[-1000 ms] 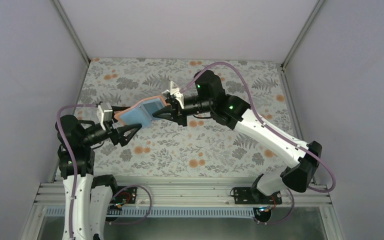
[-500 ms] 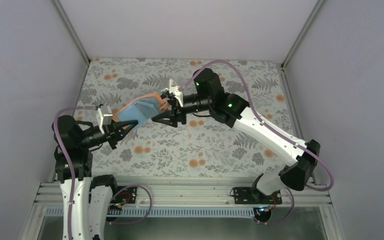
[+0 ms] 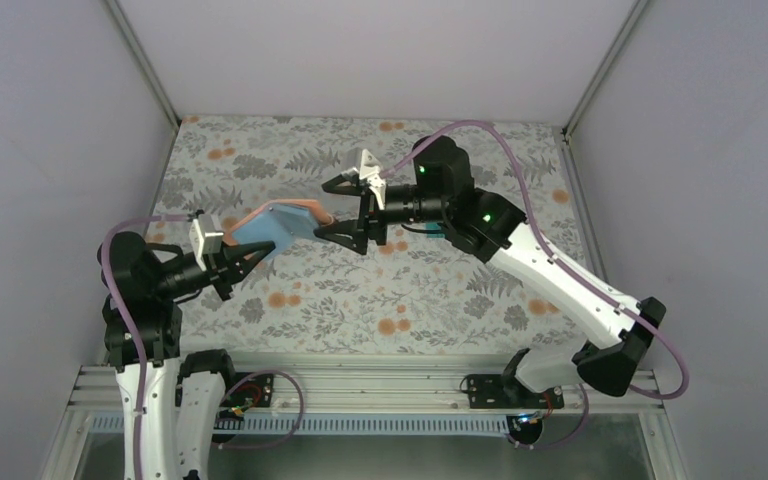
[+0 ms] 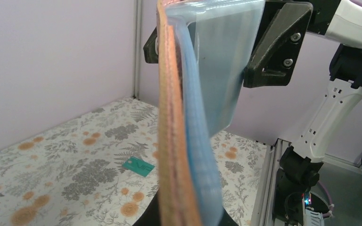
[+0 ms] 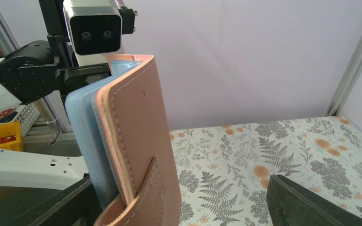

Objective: Take the credit cards out of the card holder

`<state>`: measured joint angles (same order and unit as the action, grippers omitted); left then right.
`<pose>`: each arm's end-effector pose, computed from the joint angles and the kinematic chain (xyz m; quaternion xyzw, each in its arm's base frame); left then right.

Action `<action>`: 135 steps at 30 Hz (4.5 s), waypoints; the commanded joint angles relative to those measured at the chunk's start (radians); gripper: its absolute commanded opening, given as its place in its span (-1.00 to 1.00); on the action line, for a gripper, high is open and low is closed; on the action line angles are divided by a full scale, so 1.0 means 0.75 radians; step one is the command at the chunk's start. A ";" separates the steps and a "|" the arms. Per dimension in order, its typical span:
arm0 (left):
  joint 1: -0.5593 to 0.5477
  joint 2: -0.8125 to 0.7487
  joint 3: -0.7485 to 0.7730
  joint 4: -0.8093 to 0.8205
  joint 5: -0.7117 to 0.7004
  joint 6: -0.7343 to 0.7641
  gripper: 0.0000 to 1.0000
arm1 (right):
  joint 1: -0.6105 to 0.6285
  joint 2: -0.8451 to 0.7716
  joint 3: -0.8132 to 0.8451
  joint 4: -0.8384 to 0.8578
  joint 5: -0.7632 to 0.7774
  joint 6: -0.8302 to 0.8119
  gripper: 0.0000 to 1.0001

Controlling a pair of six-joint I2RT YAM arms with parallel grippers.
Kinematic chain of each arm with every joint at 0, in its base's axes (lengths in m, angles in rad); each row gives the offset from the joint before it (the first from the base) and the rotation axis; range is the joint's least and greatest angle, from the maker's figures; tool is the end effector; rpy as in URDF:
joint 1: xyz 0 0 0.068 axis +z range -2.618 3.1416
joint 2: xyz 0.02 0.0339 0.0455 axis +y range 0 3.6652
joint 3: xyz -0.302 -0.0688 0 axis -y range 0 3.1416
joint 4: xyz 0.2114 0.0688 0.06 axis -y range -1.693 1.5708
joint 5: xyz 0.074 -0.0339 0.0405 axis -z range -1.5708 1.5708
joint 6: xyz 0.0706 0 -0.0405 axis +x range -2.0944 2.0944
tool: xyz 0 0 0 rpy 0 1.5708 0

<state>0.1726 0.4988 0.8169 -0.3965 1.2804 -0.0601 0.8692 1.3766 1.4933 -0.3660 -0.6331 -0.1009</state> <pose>0.0419 -0.0614 0.3737 0.3344 0.6320 -0.4073 0.5682 0.1563 0.2497 0.4617 -0.5188 0.5747 0.4464 0.4486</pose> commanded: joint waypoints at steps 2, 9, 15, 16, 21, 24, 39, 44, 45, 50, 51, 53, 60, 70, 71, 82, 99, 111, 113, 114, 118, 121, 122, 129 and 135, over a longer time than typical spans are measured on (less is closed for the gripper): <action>0.001 0.013 0.010 0.029 -0.005 0.001 -0.95 | -0.005 -0.058 -0.030 -0.003 0.013 -0.028 0.78; 0.001 0.003 -0.009 0.074 -0.109 -0.111 -0.95 | 0.035 -0.004 -0.027 0.010 0.039 0.030 0.80; 0.003 0.038 0.030 -0.062 -0.282 -0.191 -0.95 | 0.087 0.044 -0.040 0.145 0.142 0.154 0.77; 0.003 0.049 0.045 -0.097 -0.313 -0.189 -0.95 | 0.104 0.049 -0.052 0.166 0.175 0.161 0.77; 0.005 0.074 0.081 -0.168 -0.470 -0.224 -0.95 | 0.199 0.080 -0.071 0.275 0.467 0.253 0.79; 0.007 0.103 0.072 -0.139 -0.480 -0.297 -0.95 | 0.243 0.117 -0.062 0.298 0.617 0.260 0.80; 0.016 0.137 -0.005 -0.052 -0.457 -0.374 -0.95 | 0.273 0.466 0.248 0.166 0.763 0.210 0.96; 0.017 0.135 -0.018 -0.037 -0.463 -0.383 -0.95 | 0.269 0.488 0.283 0.128 0.801 0.223 0.95; 0.017 0.138 -0.015 -0.044 -0.466 -0.378 -0.95 | 0.269 0.489 0.291 0.119 0.769 0.214 0.98; 0.017 0.134 -0.024 -0.036 -0.472 -0.377 -0.95 | 0.279 0.476 0.278 0.131 0.585 0.138 0.99; 0.017 0.135 -0.027 -0.035 -0.467 -0.379 -0.95 | 0.280 0.478 0.282 0.128 0.610 0.142 0.99; 0.017 0.136 -0.028 -0.041 -0.469 -0.375 -0.95 | 0.277 0.485 0.293 0.116 0.643 0.147 0.99; 0.017 0.124 -0.043 -0.043 -0.469 -0.374 -0.95 | 0.258 0.480 0.289 0.128 0.690 0.176 0.68; 0.017 0.089 -0.101 -0.017 -0.400 -0.353 -0.95 | 0.159 0.423 0.243 0.139 0.724 0.273 0.40; 0.016 0.089 -0.101 -0.014 -0.397 -0.344 -0.95 | 0.153 0.417 0.241 0.133 0.736 0.275 0.39; 0.015 0.075 -0.132 0.021 -0.382 -0.333 -0.95 | 0.130 0.430 0.218 0.106 0.773 0.283 0.42; 0.014 0.085 -0.087 -0.012 -0.355 -0.069 -0.95 | 0.135 0.448 0.222 0.041 0.499 0.083 0.64; 0.015 0.070 -0.152 0.168 -0.264 -0.044 -0.94 | 0.184 0.392 0.171 0.078 0.380 0.002 0.62; 0.015 0.069 -0.157 0.206 -0.234 -0.063 -0.94 | 0.191 0.392 0.184 0.072 0.290 -0.020 0.62; 0.014 0.067 -0.154 0.209 -0.213 -0.054 -0.94 | 0.190 0.345 0.181 0.076 0.257 -0.021 0.61; 0.017 0.061 -0.121 0.124 -0.122 0.082 -0.95 | 0.153 0.209 0.087 0.127 0.110 -0.044 0.58; 0.017 0.057 -0.128 0.135 -0.063 0.062 -0.95 | 0.123 0.156 0.052 0.123 0.020 -0.030 0.40; 0.016 0.058 -0.132 0.154 -0.044 0.042 -0.95 | 0.118 0.157 0.060 0.109 -0.040 -0.032 0.38; 0.019 0.047 -0.101 0.131 0.040 0.063 -0.95 | 0.082 0.238 0.168 0.020 -0.260 0.014 0.26; 0.019 0.041 -0.070 0.075 0.075 0.124 -0.95 | 0.060 0.287 0.191 -0.003 -0.223 0.077 0.06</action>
<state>0.1871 0.5430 0.7292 -0.3401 1.2778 -0.0181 0.9257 1.5757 1.6028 -0.3416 -0.7891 -0.0841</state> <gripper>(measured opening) 0.069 0.555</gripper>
